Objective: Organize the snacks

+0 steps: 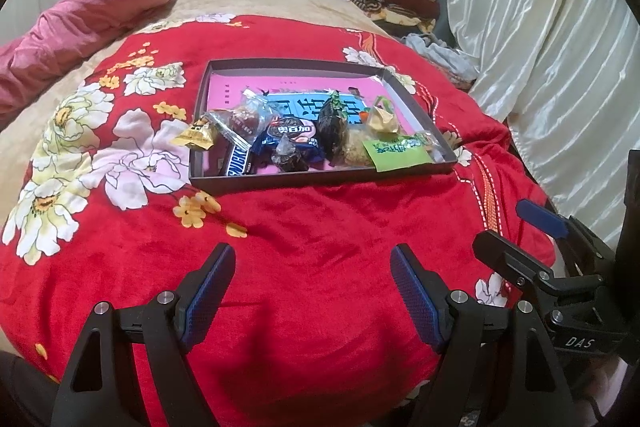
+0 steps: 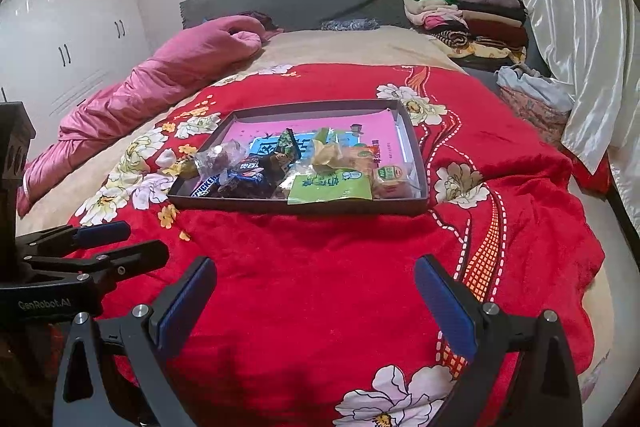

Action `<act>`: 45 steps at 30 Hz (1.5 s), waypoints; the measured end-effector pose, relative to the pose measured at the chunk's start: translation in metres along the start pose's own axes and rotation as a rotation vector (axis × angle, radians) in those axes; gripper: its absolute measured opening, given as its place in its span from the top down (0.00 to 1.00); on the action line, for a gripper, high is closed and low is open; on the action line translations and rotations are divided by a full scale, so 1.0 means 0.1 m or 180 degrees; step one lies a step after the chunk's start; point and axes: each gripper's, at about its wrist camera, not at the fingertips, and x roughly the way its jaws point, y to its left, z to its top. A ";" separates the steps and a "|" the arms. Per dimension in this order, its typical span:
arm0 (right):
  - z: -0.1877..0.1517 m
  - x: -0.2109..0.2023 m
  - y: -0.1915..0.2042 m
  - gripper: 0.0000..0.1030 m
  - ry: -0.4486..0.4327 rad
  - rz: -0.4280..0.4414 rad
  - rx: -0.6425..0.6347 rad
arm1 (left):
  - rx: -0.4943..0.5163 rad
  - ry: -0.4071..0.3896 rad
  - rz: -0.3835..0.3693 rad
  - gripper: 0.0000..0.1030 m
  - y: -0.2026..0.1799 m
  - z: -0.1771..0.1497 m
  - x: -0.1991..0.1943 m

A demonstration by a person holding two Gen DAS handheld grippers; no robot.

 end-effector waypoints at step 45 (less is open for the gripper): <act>0.07 0.17 -0.37 0.02 0.0009 -0.0234 0.0169 | -0.0103 -0.0016 0.0204 0.21 0.35 0.19 0.15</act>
